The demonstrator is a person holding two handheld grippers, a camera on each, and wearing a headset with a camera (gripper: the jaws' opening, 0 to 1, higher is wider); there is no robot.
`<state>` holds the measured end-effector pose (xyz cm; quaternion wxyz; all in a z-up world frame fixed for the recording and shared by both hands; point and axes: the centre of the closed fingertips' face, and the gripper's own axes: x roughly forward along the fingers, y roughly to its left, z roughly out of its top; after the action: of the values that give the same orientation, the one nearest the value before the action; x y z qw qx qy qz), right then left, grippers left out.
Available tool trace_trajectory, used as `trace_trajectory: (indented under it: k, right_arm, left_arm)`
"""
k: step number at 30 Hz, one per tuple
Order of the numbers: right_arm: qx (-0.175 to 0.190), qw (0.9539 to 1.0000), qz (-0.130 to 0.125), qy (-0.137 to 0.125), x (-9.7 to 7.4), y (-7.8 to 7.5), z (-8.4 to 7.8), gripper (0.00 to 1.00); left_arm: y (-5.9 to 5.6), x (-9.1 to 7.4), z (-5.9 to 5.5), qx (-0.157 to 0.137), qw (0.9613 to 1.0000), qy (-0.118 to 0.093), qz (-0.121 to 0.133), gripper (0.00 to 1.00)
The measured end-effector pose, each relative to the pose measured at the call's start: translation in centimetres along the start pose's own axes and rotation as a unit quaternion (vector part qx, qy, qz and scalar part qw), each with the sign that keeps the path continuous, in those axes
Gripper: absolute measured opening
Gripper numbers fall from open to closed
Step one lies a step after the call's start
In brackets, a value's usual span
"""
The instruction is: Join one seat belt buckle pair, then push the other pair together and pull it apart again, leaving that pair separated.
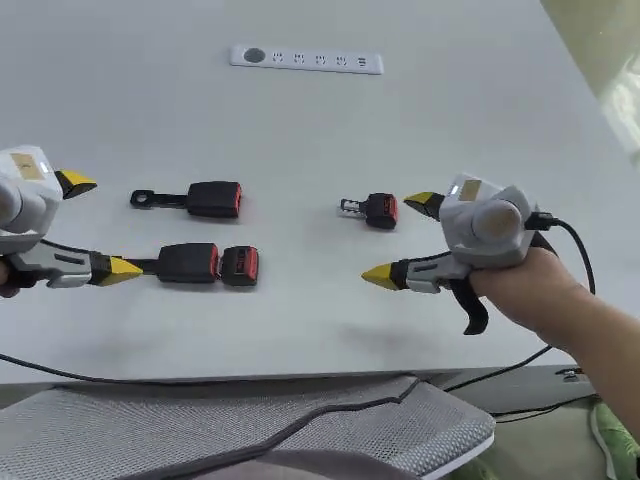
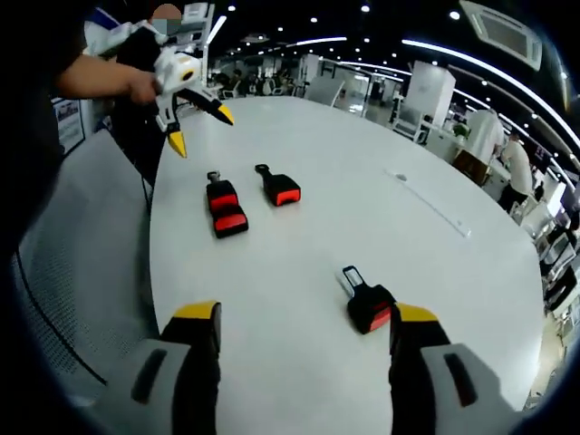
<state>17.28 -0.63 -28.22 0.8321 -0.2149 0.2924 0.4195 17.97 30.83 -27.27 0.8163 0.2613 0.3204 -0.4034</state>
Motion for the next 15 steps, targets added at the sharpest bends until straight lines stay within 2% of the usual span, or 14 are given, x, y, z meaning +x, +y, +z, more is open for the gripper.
trace_trajectory:
  k: [4,7,9,11,15]
  right_arm:
    - [0.024,0.9996,-0.009,-0.01,-0.9,-0.1,0.1,0.8]
    - [0.025,0.9995,-0.014,-0.012,-1.2,0.2,0.1,0.83]
    - [0.026,0.9994,-0.016,-0.015,-1.4,0.3,0.0,0.84]
    - [0.031,0.9994,-0.013,-0.003,-1.3,0.5,-0.5,0.84]
    - [0.027,0.9994,-0.022,-0.001,-1.6,0.3,-0.8,0.92]
  left_arm:
    - [-0.1,-1.4,-1.3,-0.024,0.9997,0.0,0.005,0.81]
    - [-0.1,-2.2,-1.4,-0.046,0.9988,-0.015,0.011,0.86]
    - [-0.1,-2.6,-1.7,-0.05,0.9985,-0.016,0.014,0.88]
    - [-0.2,-2.7,-2.1,-0.055,0.9983,-0.013,0.017,0.89]
    - [-0.4,-2.8,-3.0,-0.063,0.9977,-0.006,0.023,0.95]
